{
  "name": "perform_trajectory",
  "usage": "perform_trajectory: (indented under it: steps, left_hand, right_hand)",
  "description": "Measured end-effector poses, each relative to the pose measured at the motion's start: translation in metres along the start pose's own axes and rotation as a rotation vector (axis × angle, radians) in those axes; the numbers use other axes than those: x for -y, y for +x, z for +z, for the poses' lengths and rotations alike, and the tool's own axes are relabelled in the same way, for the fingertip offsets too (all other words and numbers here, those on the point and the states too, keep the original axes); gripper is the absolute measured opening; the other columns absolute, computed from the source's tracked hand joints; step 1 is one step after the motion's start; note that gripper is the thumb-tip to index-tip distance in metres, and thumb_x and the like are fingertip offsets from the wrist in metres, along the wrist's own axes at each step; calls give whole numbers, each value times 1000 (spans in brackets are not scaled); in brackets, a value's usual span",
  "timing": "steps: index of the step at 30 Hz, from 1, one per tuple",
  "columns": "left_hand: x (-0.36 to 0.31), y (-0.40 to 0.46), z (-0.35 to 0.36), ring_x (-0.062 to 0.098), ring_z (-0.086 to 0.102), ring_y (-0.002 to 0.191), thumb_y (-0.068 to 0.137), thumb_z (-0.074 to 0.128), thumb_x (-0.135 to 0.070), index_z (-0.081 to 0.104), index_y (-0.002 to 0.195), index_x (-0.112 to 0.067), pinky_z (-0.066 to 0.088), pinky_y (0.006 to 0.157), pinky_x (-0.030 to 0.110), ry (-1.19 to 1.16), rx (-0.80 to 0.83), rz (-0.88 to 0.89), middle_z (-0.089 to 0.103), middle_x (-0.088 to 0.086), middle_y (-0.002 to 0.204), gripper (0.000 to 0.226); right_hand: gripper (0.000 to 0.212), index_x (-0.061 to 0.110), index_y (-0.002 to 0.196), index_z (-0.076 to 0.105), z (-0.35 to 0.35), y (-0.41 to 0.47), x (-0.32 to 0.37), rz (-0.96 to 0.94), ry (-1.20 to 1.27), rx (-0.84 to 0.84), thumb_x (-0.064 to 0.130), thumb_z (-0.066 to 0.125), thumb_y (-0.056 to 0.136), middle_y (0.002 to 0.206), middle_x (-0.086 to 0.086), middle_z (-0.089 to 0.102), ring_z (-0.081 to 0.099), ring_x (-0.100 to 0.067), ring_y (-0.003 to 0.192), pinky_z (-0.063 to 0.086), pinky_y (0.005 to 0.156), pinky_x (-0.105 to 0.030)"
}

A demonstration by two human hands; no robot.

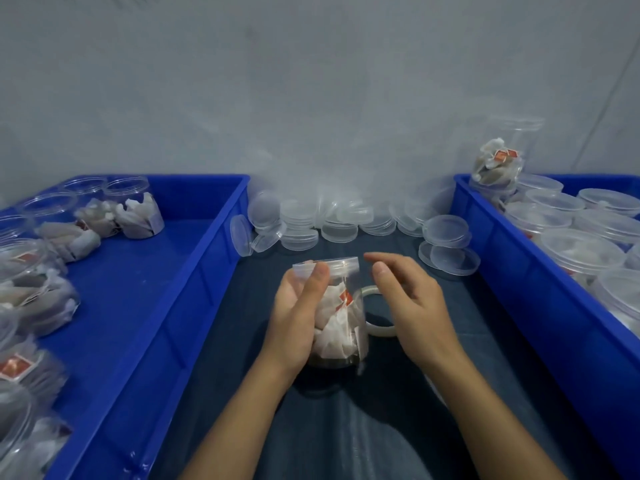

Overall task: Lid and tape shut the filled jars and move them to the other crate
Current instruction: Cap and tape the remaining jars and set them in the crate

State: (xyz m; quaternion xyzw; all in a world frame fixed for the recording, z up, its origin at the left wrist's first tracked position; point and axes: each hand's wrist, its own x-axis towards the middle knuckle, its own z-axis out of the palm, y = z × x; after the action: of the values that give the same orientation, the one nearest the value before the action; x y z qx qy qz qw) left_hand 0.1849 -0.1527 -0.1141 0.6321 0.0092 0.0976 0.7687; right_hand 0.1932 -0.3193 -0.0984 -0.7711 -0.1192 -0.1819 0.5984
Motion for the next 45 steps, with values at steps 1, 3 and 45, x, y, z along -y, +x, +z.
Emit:
perform_trajectory:
  steps: [1,3,45]
  left_hand:
    - [1,0,0,28,76,108,88,66,-63,64,125,-10,59,99,49,17,3,14,78,10,115,65]
    - [4,-2,1,21,76,107,83,68,-69,63,125,-14,60,94,40,53,-5,58,78,4,115,70]
    - [4,-4,5,5,74,103,77,68,-75,61,122,-30,59,88,32,226,-100,196,76,-17,111,64]
  right_hand:
    - [19,30,107,75,3,-2,4,-25,26,-36,37,62,96,107,10,71,68,-8,103,51,83,-15]
    - [6,29,94,73,9,-7,11,-74,41,-104,32,68,93,97,9,71,70,-12,94,51,78,-16]
    - [12,22,75,65,12,-3,15,84,173,58,28,61,84,67,15,60,51,-2,63,47,61,-19]
